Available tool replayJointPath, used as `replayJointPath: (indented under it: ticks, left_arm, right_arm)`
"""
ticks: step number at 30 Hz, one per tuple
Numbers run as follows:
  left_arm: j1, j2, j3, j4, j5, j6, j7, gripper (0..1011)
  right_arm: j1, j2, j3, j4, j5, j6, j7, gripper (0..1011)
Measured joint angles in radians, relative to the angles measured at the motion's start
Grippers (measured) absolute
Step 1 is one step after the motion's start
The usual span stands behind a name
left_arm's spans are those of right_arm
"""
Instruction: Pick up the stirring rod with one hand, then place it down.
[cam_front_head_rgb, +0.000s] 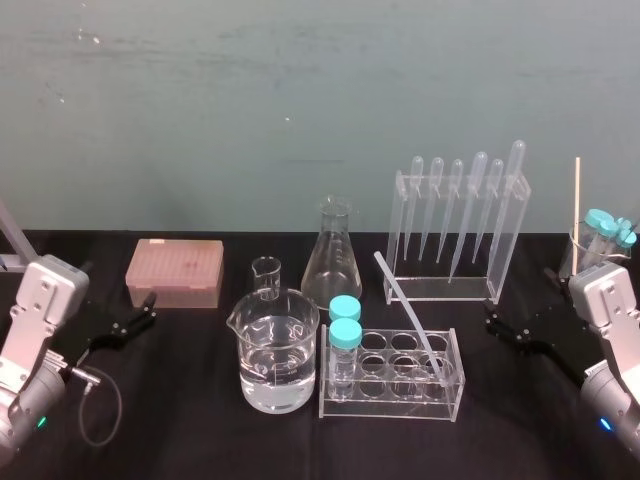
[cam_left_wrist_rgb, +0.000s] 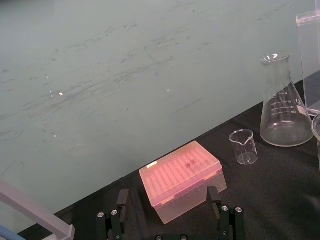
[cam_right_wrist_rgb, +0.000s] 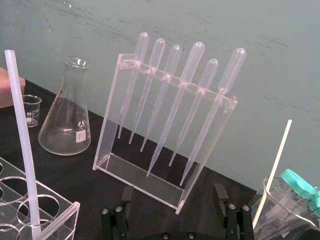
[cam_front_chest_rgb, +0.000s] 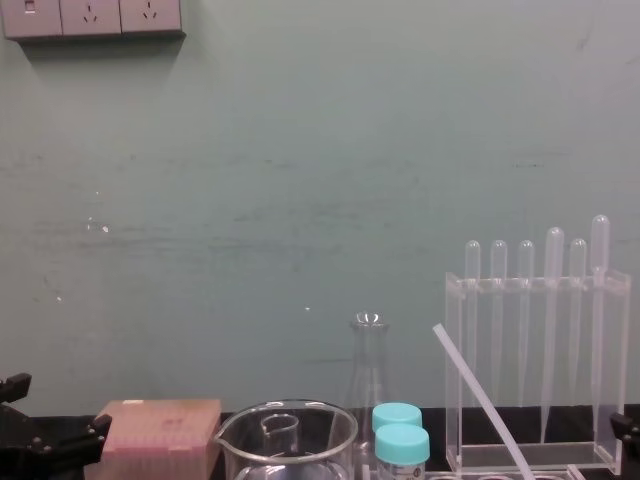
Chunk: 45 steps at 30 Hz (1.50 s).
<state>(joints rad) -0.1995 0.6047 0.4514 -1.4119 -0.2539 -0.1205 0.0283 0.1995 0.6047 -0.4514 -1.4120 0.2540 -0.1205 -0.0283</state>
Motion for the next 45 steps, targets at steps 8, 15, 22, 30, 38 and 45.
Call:
replayJointPath:
  ticks: [8, 15, 22, 30, 38, 45]
  left_arm:
    - [0.000, 0.000, 0.000, 0.000, 0.000, 0.000, 0.000, 1000]
    - [0.000, 0.000, 0.000, 0.000, 0.000, 0.000, 0.000, 1000]
    - [0.000, 0.000, 0.000, 0.000, 0.000, 0.000, 0.000, 1000]
    - [0.000, 0.000, 0.000, 0.000, 0.000, 0.000, 0.000, 1000]
    - [0.000, 0.000, 0.000, 0.000, 0.000, 0.000, 0.000, 1000]
    - [0.000, 0.000, 0.000, 0.000, 0.000, 0.000, 0.000, 1000]
  right_arm:
    - [0.000, 0.000, 0.000, 0.000, 0.000, 0.000, 0.000, 1003]
    - [0.000, 0.000, 0.000, 0.000, 0.000, 0.000, 0.000, 1003]
    - [0.000, 0.000, 0.000, 0.000, 0.000, 0.000, 0.000, 1003]
    - [0.000, 0.000, 0.000, 0.000, 0.000, 0.000, 0.000, 1003]
    - [0.000, 0.000, 0.000, 0.000, 0.000, 0.000, 0.000, 1003]
    - [0.000, 0.000, 0.000, 0.000, 0.000, 0.000, 0.000, 1003]
